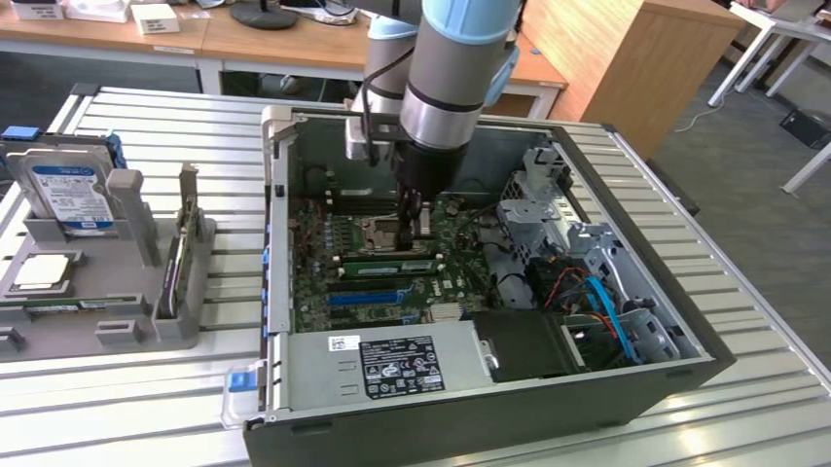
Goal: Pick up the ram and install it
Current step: 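Press down the ram until it locks into place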
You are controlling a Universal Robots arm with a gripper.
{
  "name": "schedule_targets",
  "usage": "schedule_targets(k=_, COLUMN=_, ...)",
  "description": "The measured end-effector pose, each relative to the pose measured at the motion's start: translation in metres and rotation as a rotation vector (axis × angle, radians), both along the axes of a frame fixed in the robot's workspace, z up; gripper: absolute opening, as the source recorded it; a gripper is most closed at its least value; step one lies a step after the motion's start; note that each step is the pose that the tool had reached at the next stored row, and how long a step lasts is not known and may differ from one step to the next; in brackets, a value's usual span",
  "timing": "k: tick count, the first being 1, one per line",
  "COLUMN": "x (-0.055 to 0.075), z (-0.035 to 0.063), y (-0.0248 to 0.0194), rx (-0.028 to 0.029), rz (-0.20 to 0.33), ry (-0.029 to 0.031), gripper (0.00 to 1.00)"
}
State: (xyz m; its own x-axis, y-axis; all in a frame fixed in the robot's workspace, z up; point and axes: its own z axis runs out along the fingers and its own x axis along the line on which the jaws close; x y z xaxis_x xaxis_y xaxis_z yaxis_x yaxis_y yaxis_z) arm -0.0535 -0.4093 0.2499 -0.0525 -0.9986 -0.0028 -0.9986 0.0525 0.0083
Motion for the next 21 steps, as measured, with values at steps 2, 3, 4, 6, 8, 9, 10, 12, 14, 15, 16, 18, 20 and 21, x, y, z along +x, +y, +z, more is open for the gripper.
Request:
schedule_targets(k=2, x=0.0030, z=0.0000, y=-0.0001, rx=0.0000, rz=0.000, ry=0.0000, gripper=0.11)
schedule_targets(k=3, x=0.0030, z=0.0000, y=-0.0001, rx=0.0000, rz=0.000, ry=0.0000, gripper=0.11)
schedule_targets(k=4, x=0.0030, z=0.0000, y=0.0000, rx=0.0000, rz=0.000, ry=0.0000, gripper=0.11)
schedule_targets(k=6, x=0.0030, z=0.0000, y=0.0000, rx=0.0000, rz=0.000, ry=0.0000, gripper=0.11)
schedule_targets(k=8, x=0.0030, z=0.0000, y=0.0000, rx=0.0000, rz=0.000, ry=0.0000, gripper=0.11)
schedule_targets(k=9, x=0.0030, z=0.0000, y=0.0000, rx=0.0000, rz=0.000, ry=0.0000, gripper=0.11)
schedule_targets(k=10, x=0.0030, z=0.0000, y=0.0000, rx=0.0001, rz=0.000, ry=0.0000, gripper=0.11)
schedule_targets(k=12, x=0.0030, z=0.0000, y=0.0000, rx=0.0000, rz=0.000, ry=0.0000, gripper=0.11)
schedule_targets(k=14, x=0.0030, z=0.0000, y=0.0000, rx=0.0001, rz=0.000, ry=0.0000, gripper=0.11)
schedule_targets(k=15, x=0.0030, z=0.0000, y=0.0000, rx=0.0001, rz=0.000, ry=0.0000, gripper=0.11)
schedule_targets(k=16, x=0.0030, z=0.0000, y=0.0000, rx=0.0000, rz=0.000, ry=0.0000, gripper=0.11)
schedule_targets(k=18, x=0.0030, z=0.0000, y=0.0000, rx=0.0000, rz=-0.011, ry=0.0000, gripper=0.11)
schedule_targets(k=20, x=0.0030, z=-0.0001, y=0.0000, rx=0.0000, rz=-0.045, ry=0.0000, gripper=0.11)
schedule_targets(k=21, x=0.0030, z=-0.0001, y=0.0000, rx=0.0000, rz=-0.063, ry=0.0000, gripper=0.11)
